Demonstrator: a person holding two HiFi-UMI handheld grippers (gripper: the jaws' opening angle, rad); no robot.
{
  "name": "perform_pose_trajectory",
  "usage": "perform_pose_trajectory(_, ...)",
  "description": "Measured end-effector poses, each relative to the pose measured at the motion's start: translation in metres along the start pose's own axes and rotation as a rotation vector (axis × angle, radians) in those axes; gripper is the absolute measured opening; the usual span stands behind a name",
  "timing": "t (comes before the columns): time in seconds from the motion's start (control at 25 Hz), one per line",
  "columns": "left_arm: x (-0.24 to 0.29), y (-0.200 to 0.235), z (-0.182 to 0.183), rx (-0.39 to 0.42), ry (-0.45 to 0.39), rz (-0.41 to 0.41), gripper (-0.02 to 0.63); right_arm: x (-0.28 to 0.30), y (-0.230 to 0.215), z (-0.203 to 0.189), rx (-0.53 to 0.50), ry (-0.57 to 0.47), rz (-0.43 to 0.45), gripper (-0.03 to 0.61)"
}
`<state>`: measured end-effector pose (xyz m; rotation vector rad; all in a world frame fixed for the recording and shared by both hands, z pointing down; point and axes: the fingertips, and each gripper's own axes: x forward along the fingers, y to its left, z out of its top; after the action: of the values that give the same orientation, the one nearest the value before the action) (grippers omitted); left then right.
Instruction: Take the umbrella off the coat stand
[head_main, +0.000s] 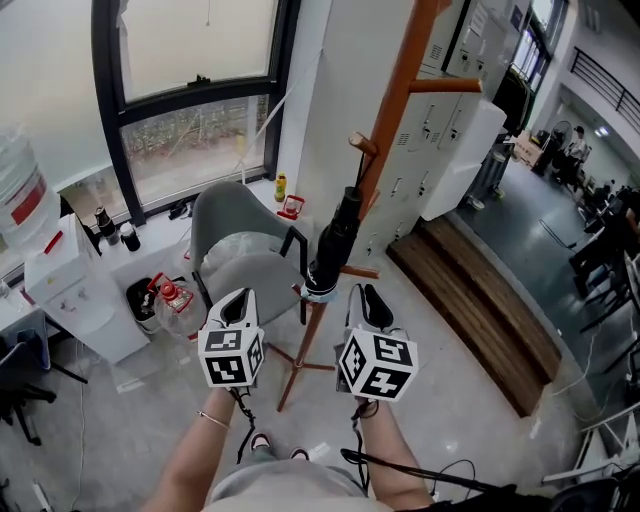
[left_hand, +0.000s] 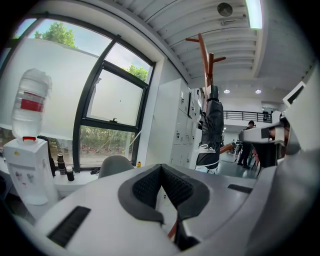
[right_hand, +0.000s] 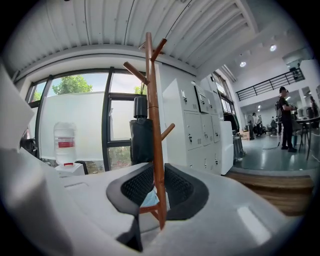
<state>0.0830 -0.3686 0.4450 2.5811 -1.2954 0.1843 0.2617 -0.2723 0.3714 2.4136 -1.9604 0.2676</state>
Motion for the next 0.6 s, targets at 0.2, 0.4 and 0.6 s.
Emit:
perform_pose_trajectory(0.2,-0.005,0.012,-0.001,-0.012,-0.005,0.021,0.004,0.004,0.016,0.009,-0.011,-0.018,0.035,0.080)
perform_pose_trajectory(0.4,-0.010,0.026,-0.001,-0.025,-0.009,0.048,0.003,0.009,0.031,0.015,-0.036,-0.027,0.063,0.120)
perform_pose_trajectory(0.6,-0.017,0.038,-0.002,-0.031,-0.011,0.072,0.005,0.017,0.039,0.016,-0.041,-0.023,0.066,0.163)
